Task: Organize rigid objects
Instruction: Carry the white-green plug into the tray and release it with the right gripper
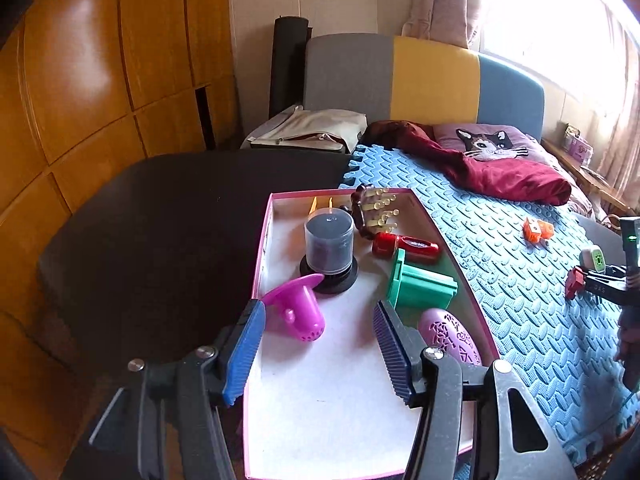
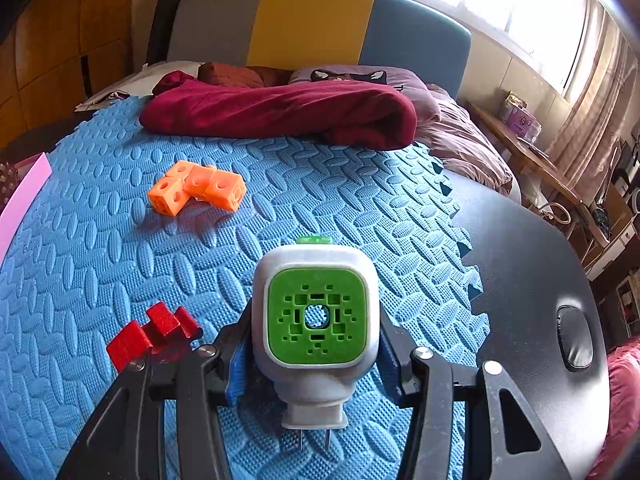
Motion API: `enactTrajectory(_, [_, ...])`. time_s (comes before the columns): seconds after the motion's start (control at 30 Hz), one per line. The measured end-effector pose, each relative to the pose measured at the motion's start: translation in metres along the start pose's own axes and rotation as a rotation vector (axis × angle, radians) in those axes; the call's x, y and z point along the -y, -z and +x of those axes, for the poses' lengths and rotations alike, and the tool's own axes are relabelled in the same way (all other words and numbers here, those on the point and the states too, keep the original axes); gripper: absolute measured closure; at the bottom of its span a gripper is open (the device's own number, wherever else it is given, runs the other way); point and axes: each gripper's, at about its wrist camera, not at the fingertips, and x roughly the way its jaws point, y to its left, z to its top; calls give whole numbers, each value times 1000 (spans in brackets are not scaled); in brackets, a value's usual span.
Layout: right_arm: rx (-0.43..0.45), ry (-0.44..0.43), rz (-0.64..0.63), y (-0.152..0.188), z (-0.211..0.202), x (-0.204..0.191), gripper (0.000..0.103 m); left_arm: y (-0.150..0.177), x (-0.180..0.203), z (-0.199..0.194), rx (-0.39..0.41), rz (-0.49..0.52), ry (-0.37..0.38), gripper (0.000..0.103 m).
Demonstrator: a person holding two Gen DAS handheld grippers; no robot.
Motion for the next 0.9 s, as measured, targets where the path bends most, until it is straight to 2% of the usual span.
enactTrajectory(0.33, [-17, 6, 38, -3, 0, 9, 51, 3, -8, -2, -1, -17, -19, 46])
enactTrajectory(0.47, [18, -10, 121, -7, -11, 22, 51, 3, -14, -4, 4, -24, -35, 46])
enactTrajectory(0.6, [67, -35, 128, -12, -28, 16, 51, 2, -23, -5, 13, -40, -48, 45])
enactTrajectory(0.73, [98, -96, 120, -16, -47, -5, 51, 3, -35, -3, 15, -69, -61, 46])
enactTrajectory(0.9, [151, -243, 68, -27, -85, -54, 51, 3, -49, -1, 21, -108, -77, 46])
